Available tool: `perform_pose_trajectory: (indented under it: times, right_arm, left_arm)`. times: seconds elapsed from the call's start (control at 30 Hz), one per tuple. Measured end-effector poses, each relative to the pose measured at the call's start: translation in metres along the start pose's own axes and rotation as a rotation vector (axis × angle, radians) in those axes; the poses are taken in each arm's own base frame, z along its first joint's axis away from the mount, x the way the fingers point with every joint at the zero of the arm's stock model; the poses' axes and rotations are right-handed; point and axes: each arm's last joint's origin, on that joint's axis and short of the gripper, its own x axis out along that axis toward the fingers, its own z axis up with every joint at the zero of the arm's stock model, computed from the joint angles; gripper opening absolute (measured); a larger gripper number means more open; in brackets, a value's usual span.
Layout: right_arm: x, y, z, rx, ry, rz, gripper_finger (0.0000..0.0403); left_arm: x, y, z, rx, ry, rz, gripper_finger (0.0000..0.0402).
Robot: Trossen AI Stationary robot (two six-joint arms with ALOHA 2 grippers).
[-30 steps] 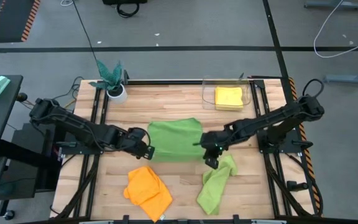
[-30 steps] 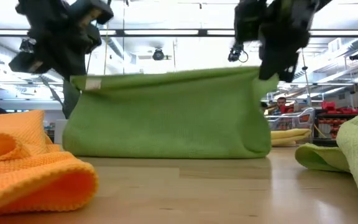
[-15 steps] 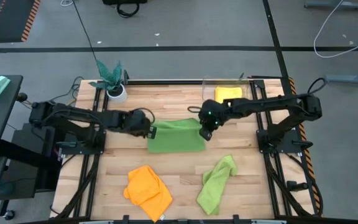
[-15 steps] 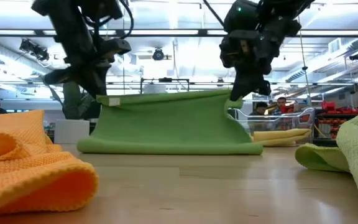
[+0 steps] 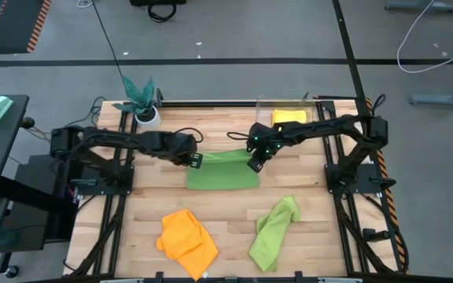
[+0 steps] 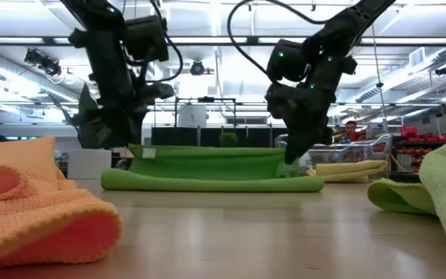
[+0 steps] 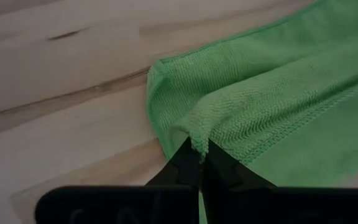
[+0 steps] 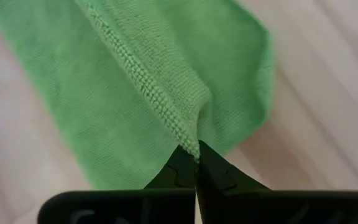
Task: Fold microfiber towels
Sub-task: Fold the green towel
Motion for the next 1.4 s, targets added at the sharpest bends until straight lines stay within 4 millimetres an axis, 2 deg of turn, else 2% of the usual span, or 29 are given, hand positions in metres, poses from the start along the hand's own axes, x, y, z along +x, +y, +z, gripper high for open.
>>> perform_pose_trajectory:
  times: [0.3, 0.43, 0.67, 0.93, 1.1, 1.23, 1.33, 1.4]
  right_arm:
    - [-0.004, -0.019, 0.008, 0.058, -0.04, -0.056, 0.0003]
    - [-0.004, -0.023, 0.009, 0.088, -0.042, -0.079, 0.0015]
    - [-0.004, -0.027, 0.005, 0.075, -0.017, -0.146, 0.0071]
    - [-0.004, -0.028, 0.006, 0.104, -0.027, -0.143, 0.0141]
    - [-0.013, -0.015, 0.009, 0.079, -0.056, -0.119, 0.0147]
    - [-0.023, 0.009, 0.018, 0.011, -0.111, -0.051, 0.0137]
    - [-0.021, 0.025, 0.018, -0.047, -0.119, 0.007, 0.0126]
    - [-0.017, 0.027, 0.016, -0.059, -0.109, 0.015, 0.0114]
  left_arm:
    - [0.007, -0.001, 0.005, -0.013, -0.039, 0.018, 0.0008]
    - [0.007, -0.001, 0.006, -0.011, -0.06, 0.032, 0.0025]
    - [0.008, 0.007, 0.004, 0.021, -0.096, 0.134, 0.0041]
    - [0.007, 0.005, 0.005, 0.017, -0.114, 0.12, 0.0043]
    - [0.007, 0.005, 0.007, 0.015, -0.138, 0.122, 0.0054]
    - [0.007, 0.004, 0.007, 0.012, -0.144, 0.12, 0.0064]
    - [0.007, 0.005, 0.008, 0.007, -0.151, 0.122, 0.0072]
    - [0.007, 0.005, 0.009, 0.001, -0.155, 0.121, 0.0078]
